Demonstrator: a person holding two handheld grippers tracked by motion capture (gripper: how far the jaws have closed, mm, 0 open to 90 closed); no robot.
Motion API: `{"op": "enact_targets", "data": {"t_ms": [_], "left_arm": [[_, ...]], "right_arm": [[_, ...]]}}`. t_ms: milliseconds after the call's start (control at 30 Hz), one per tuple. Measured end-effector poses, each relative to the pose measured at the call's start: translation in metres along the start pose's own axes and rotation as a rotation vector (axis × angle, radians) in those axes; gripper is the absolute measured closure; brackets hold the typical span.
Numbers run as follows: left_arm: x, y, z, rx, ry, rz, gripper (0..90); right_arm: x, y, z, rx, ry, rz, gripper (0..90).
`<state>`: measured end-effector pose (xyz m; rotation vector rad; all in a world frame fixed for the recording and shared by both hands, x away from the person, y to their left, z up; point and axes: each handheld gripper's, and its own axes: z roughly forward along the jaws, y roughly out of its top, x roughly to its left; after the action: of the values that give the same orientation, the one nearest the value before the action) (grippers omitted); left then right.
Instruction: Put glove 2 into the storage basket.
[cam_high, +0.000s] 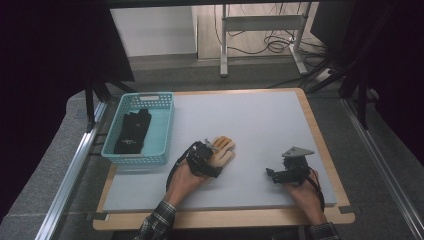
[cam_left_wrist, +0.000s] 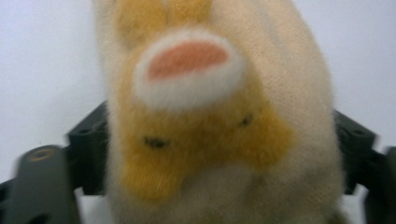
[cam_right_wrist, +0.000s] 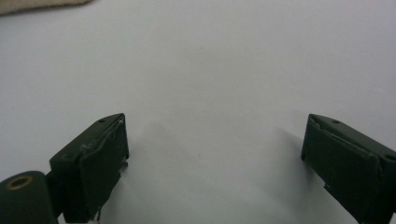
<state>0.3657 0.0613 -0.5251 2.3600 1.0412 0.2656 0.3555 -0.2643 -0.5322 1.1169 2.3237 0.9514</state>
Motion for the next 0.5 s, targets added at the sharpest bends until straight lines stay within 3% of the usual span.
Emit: {"op": "enact_targets", "data": {"t_ms": [267,500], "left_arm": [[-0.0003,0.0012,-0.0066,0.008,-0.006,-0.002,50.4],[0.0054,0.0048,-0.0108,-0.006,-0.017,-0.019,55.3]], "right_arm": [[0.0,0.0,0.0,0.0,0.0,0.0,7.2],[0.0,0.0,0.0,0.0,0.001,0.0,7.2]]}}
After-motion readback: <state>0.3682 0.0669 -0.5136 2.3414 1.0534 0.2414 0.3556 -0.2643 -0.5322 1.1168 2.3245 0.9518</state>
